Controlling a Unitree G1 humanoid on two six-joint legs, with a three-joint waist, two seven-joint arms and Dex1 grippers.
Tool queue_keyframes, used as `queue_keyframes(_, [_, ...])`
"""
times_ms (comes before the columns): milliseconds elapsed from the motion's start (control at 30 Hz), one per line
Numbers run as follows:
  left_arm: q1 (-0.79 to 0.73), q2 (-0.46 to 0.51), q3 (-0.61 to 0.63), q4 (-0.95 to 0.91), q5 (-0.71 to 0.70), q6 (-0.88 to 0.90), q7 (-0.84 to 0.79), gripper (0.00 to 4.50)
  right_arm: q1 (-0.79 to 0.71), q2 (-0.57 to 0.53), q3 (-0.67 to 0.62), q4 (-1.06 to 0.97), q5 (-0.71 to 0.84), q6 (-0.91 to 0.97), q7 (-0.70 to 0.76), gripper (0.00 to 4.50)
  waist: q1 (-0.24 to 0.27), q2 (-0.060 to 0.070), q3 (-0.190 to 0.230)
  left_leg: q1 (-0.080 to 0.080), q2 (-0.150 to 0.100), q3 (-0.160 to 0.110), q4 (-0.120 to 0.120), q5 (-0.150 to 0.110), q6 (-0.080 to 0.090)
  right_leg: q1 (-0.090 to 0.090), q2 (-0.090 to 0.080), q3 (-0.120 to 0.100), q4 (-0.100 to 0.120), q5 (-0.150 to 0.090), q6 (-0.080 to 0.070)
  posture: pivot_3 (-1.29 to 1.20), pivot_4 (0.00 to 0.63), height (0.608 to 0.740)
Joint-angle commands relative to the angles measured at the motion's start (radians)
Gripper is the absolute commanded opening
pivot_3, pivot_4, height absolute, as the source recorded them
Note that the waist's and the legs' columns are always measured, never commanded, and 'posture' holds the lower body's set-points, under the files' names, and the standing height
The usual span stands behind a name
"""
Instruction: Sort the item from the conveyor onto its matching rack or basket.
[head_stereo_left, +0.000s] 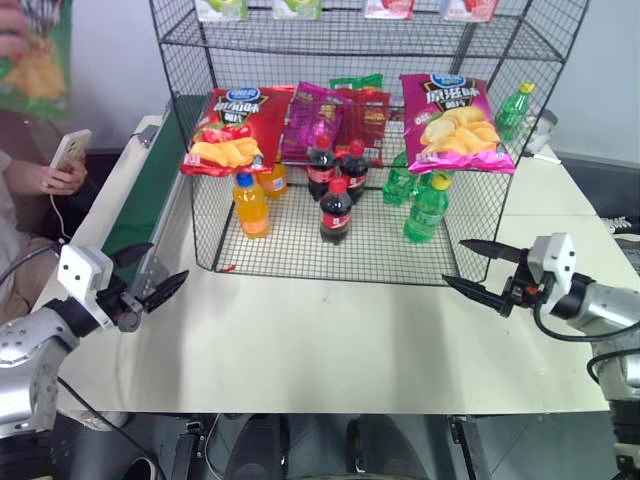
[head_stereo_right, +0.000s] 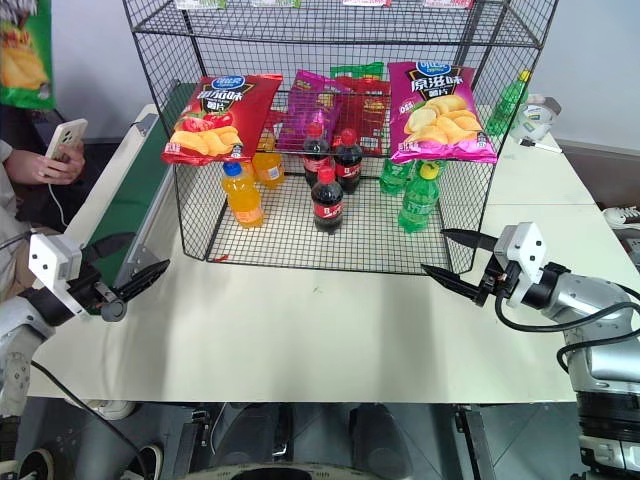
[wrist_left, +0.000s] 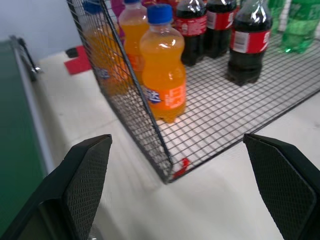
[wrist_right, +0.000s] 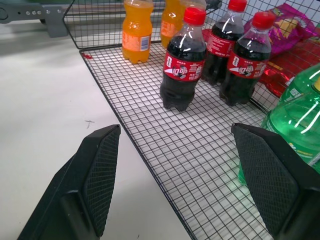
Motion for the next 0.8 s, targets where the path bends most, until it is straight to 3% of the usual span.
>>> queue_keyframes(33, [0.011,0.004,0.033,-0.019,0.007,-0.036,0.013,4.50,-0.029,0.005,0.000,0.006,0.004,-0.011,0.005,3.69,-0.001,0.000,0.000,0.000,0.000,0.000,0.000,0.000,0.000,0.000,0.000,0.000,0.000,0.000,0.000,0.00,0.150,0.739])
queue_keyframes(800, [0.066,0.002,0.055,-0.050,0.006,-0.055,0.050,4.50,-0.098,0.028,0.048,0.033,-0.010,-0.006,0.025,3.69,-0.001,0.000,0.000,0.000,0.000,0.000,0.000,0.000,0.000,0.000,0.000,0.000,0.000,0.000,0.000,0.00,0.150,0.739])
